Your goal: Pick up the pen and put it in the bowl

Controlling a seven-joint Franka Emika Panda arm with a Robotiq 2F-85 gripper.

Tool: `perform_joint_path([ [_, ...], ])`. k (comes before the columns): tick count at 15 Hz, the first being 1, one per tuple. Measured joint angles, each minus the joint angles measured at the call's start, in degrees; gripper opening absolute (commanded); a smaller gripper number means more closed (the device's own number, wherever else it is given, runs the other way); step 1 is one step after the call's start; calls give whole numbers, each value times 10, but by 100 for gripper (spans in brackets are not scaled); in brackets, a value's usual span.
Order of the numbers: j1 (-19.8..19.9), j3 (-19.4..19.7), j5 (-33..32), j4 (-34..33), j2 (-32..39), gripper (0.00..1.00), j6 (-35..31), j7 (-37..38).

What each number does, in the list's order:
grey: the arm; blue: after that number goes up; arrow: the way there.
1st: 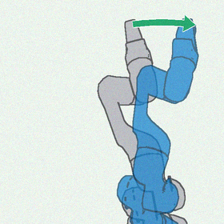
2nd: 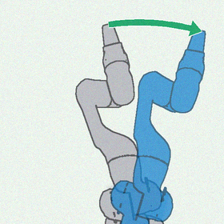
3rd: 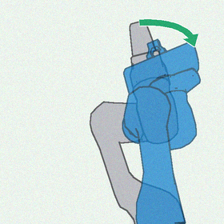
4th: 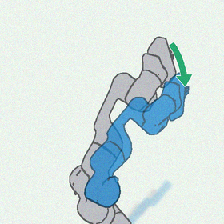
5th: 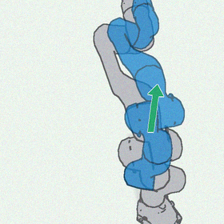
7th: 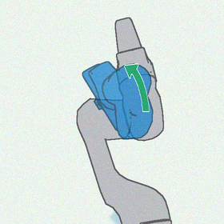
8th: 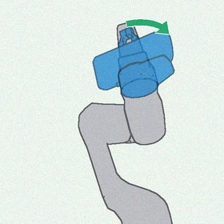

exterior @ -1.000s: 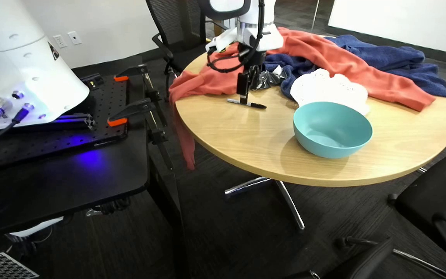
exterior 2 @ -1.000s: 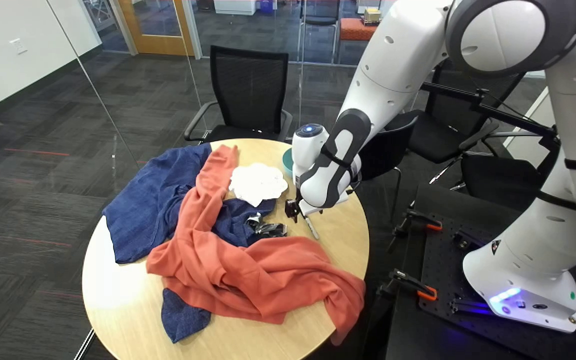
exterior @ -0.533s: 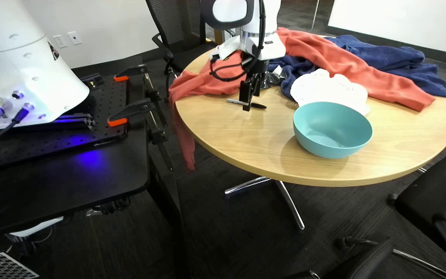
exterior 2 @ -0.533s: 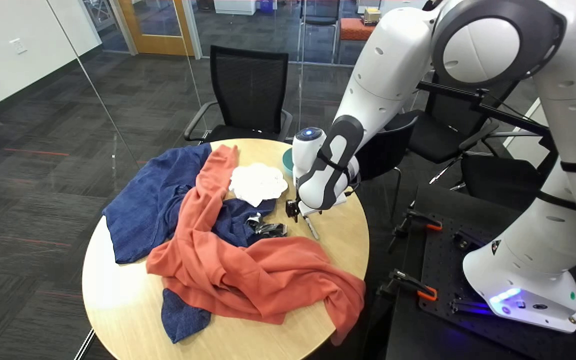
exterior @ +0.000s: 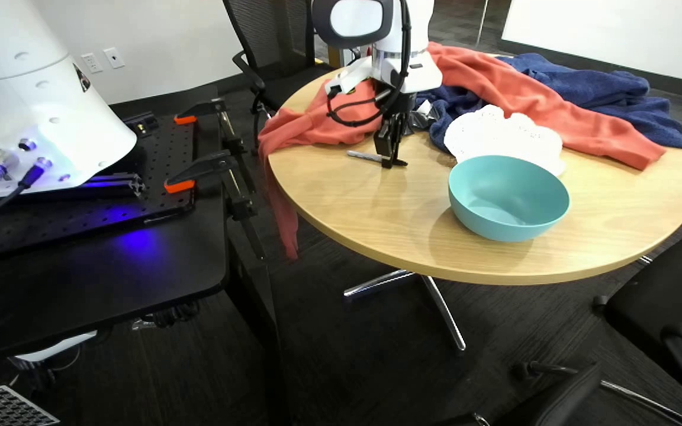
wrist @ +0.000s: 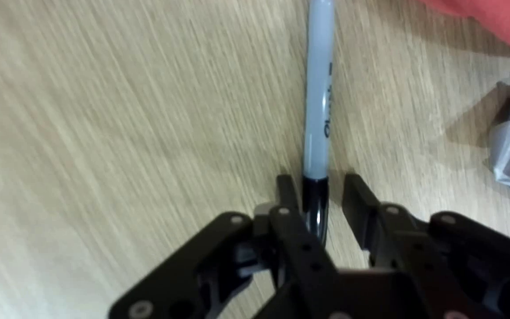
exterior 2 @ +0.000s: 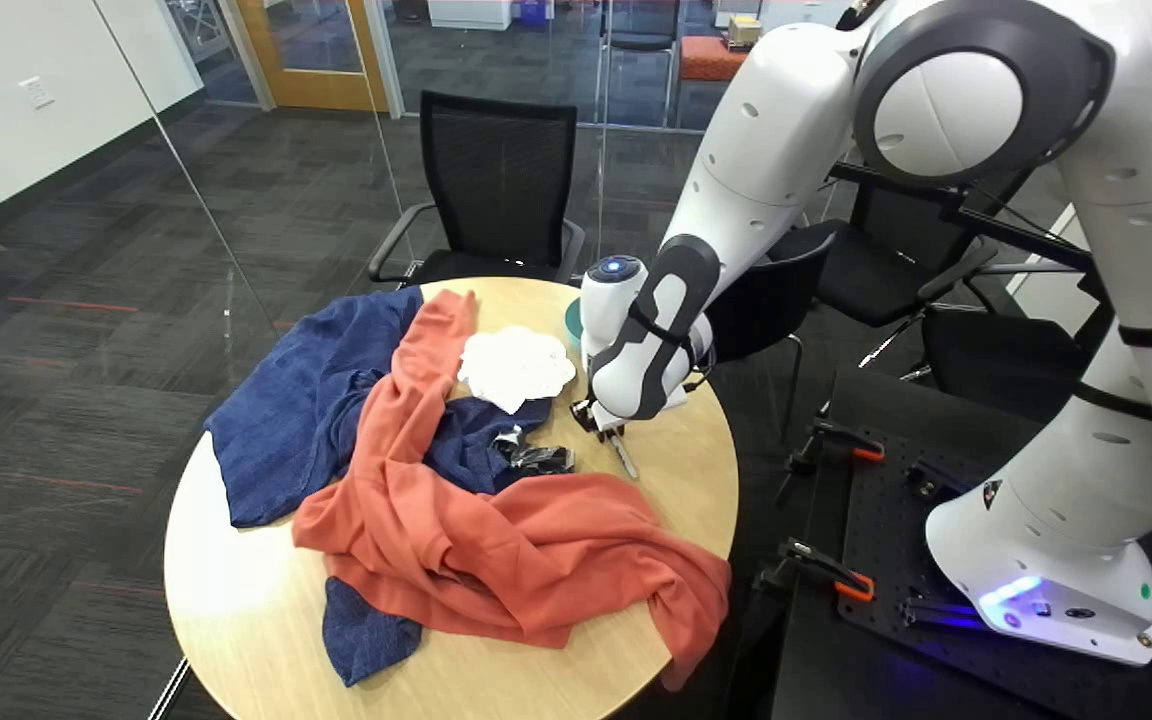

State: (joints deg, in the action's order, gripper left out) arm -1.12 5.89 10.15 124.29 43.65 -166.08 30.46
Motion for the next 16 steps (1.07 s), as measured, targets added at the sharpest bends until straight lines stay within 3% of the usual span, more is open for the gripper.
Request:
perform_joint_path([
  [1, -2, 0, 0, -1, 0, 0, 0, 0],
  [8, -28, 35, 3, 8, -38, 4, 0, 1],
  [13, -66, 117, 2, 25, -108, 4, 11, 14],
  [16, -70, 158, 1, 11, -124, 4, 27, 42],
])
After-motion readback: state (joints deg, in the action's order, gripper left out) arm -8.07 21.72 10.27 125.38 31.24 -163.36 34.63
